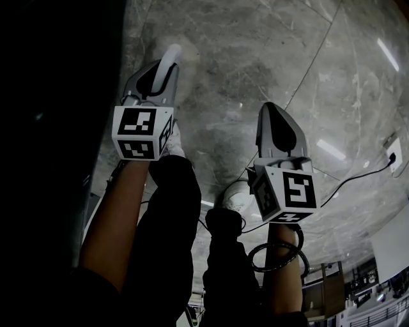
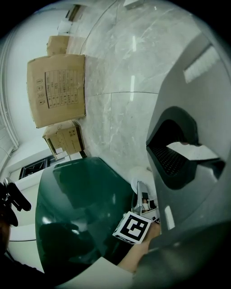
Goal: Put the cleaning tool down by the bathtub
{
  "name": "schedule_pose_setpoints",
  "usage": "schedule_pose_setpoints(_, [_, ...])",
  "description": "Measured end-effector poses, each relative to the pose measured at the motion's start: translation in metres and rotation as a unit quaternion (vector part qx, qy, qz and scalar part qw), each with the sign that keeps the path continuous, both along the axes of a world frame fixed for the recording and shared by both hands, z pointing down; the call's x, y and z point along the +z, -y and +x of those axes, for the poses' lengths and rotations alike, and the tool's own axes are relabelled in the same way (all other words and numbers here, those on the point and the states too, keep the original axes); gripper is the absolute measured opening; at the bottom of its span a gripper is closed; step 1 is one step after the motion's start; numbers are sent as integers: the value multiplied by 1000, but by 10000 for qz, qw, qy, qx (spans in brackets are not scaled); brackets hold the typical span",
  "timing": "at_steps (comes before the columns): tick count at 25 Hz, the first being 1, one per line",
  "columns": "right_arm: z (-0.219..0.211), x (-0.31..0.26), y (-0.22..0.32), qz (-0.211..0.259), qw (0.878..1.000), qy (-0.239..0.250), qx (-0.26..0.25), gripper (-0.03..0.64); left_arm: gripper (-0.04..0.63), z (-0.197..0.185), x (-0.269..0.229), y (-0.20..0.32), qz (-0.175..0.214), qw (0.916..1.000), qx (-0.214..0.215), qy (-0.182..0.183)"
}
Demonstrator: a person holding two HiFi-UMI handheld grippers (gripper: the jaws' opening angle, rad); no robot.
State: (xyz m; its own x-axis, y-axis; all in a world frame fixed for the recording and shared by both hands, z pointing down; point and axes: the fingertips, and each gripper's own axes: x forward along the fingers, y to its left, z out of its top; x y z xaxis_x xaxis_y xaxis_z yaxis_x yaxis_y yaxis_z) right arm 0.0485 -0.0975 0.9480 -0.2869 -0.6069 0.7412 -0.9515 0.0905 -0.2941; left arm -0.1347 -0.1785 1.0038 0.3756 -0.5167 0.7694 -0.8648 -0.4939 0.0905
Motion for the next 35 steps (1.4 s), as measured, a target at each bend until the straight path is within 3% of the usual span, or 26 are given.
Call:
schedule_pose_setpoints(16, [10,-7,-3,37,10000,-82,-30,11,84,1,-2,-1,14,10000,64,-16])
schedule_pose_setpoints(21, [8,-10,-3,66,9999,-61,-57,11,150,0,-7,-1,54,9999,82,-25])
schedule_pose_setpoints(35, [12,-71,6,176,9998,-7,-77,11,156,17,-67,2,162,9998,109,-65])
